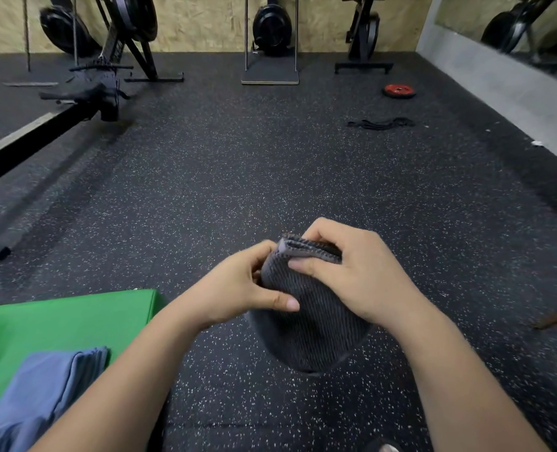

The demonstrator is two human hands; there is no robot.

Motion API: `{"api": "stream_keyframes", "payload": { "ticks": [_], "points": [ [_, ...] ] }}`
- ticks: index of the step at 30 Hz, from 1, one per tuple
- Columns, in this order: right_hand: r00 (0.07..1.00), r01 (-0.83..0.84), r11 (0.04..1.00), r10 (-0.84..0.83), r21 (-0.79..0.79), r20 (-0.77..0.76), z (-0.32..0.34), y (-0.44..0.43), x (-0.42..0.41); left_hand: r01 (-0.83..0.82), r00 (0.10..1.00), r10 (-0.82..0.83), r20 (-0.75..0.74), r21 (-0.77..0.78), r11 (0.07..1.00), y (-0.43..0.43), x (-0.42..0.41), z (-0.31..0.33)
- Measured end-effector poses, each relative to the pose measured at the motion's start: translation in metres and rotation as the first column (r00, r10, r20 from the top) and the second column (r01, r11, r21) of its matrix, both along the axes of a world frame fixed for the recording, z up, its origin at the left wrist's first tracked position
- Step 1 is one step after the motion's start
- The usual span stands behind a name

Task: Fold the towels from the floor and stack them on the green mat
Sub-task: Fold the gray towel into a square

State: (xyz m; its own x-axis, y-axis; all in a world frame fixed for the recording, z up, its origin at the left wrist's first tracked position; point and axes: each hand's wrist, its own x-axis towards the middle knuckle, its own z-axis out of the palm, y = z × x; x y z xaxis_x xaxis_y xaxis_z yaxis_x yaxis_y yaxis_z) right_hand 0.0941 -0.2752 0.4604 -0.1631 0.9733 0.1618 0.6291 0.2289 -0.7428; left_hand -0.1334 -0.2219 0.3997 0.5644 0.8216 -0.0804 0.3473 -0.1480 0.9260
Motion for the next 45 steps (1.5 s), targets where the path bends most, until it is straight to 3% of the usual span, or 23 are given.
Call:
{"api": "stream_keyframes", "payload": {
  "ticks": [4, 8, 14, 16, 21, 26, 29, 31, 35, 37, 39, 45],
  "points": [
    [0.989, 0.069, 0.997, -0.064, 0.027, -0.132, 0.012, -0.003, 0.016, 0.022, 0.973, -0.016, -0.232, 0.024, 0.999, 0.007, -0.005, -0.023],
    [0.958, 0.183, 0.98, -0.159, 0.079, -0.238, 0.015, -0.004, 0.03, -0.057, 0.954, 0.058, -0.294, 0.014, 0.998, 0.019, -0.021, -0.038],
    [0.895, 0.41, 0.894, -0.355, 0.181, -0.271, 0.005, 0.003, 0.048, -0.234, 0.968, 0.237, -0.076, 0.046, 0.971, 0.029, -0.042, -0.024],
    [0.865, 0.467, 0.863, -0.399, 0.195, -0.306, 0.001, 0.006, 0.053, -0.246, 0.965, 0.255, -0.065, 0.113, 0.963, 0.031, -0.046, -0.016],
    [0.815, 0.54, 0.816, -0.444, 0.208, -0.372, -0.003, 0.011, 0.058, -0.186, 0.947, 0.268, -0.178, 0.377, 0.907, 0.024, -0.04, -0.011],
    [0.795, 0.562, 0.804, -0.458, 0.196, -0.398, -0.006, 0.014, 0.063, -0.065, 0.965, 0.154, -0.211, 0.376, 0.924, 0.019, -0.032, -0.019],
    [0.799, 0.558, 0.808, -0.461, 0.189, -0.387, -0.006, 0.014, 0.062, 0.074, 0.913, 0.123, -0.389, 0.454, 0.888, 0.022, -0.037, -0.032],
    [0.799, 0.559, 0.807, -0.464, 0.189, -0.382, -0.007, 0.014, 0.061, 0.094, 0.874, 0.186, -0.448, 0.532, 0.841, 0.024, -0.039, -0.038],
    [0.79, 0.577, 0.799, -0.495, 0.168, -0.362, -0.009, 0.017, 0.066, -0.12, 0.934, 0.29, -0.209, 0.58, 0.806, 0.017, -0.035, -0.018],
    [0.795, 0.574, 0.804, -0.501, 0.157, -0.342, -0.011, 0.018, 0.067, -0.155, 0.964, 0.249, -0.091, 0.572, 0.806, 0.008, -0.028, -0.007],
    [0.803, 0.569, 0.807, -0.505, 0.158, -0.315, -0.011, 0.019, 0.067, -0.144, 0.983, 0.179, -0.027, 0.48, 0.865, -0.002, -0.021, -0.005],
    [0.775, 0.618, 0.766, -0.555, 0.176, -0.302, -0.015, 0.022, 0.07, -0.109, 0.984, 0.151, -0.091, 0.359, 0.927, 0.005, -0.033, -0.015]
  ]
}}
